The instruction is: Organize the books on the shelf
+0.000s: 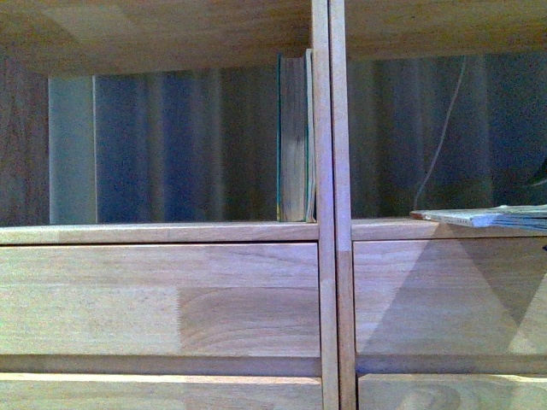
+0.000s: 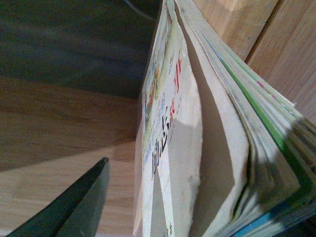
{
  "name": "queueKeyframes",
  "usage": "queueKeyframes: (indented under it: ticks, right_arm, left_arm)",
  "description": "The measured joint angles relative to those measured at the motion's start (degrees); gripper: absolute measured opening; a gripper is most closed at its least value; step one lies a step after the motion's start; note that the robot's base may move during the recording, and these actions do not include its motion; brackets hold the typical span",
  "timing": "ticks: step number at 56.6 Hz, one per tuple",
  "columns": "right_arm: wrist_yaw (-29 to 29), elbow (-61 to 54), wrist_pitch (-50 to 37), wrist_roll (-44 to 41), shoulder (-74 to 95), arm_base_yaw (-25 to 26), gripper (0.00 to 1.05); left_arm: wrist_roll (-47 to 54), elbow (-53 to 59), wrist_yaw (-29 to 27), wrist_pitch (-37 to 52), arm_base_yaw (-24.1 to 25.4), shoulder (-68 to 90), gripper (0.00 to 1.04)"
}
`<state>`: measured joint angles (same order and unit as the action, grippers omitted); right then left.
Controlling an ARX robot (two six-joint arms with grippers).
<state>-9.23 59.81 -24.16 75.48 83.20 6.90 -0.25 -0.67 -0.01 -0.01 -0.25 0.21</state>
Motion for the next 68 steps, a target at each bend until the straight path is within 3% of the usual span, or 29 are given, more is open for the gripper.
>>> queueKeyframes:
  ticks: [15,20,30,33,35,36,37,41,47,57,68]
  right_arm:
    - [-0.52,-1.07,-1.77,0.46,0.0,-0.68,0.27]
    - [-1.27,-2.05,-3.63,1.31,-0.07,-0.63,0.09]
    - [-5.2,-5.97,-7.8,1.95,-2.47,0.63,0.07]
    - [-6.64,-7.17,-9.11,1.92,-3.63,1.14,0.07]
    - [-8.02,-8.2,-10.25,1.84,-5.05,1.86,0.07]
    - [-8.37,-8.48,-10.51,1.81,-5.42,2.03,0.07]
    - [-9.03,-8.94,-11.13,1.81,-6.29,2.32,0.07]
    - [-11.47,-10.05,-12.39,1.77,-8.79,3.45,0.07]
    - [-14.69,-11.08,-14.03,1.66,-13.2,6.12,0.07]
    - [-21.35,-13.33,-17.05,0.33,-20.85,10.03,0.07]
    - [-26.23,-15.67,-20.06,-5.01,-25.75,8.46,0.07]
  left_arm:
    - [0.0,0.0,0.0,0.0,0.0,0.0,0.97]
    - [0.0,0.0,0.0,0.0,0.0,0.0,0.97]
    - [0.0,-0.02,0.61,-0.04,0.13,0.09,0.97]
    - [-1.36,-0.76,9.64,-0.9,3.41,2.36,0.97]
    - [-2.43,-1.92,24.11,0.22,8.68,7.23,0.97]
    - [-2.51,-2.21,25.7,0.87,9.99,8.63,0.97]
    - [-3.04,-2.62,32.54,2.47,12.44,11.47,0.97]
    - [-5.14,-3.98,45.59,8.9,18.75,19.15,0.97]
    - [-7.69,-7.34,55.04,19.45,24.55,30.21,0.97]
    - [-13.05,-13.92,53.94,35.5,27.76,47.12,0.97]
    - [-18.43,-26.43,47.47,43.15,24.04,62.12,0.97]
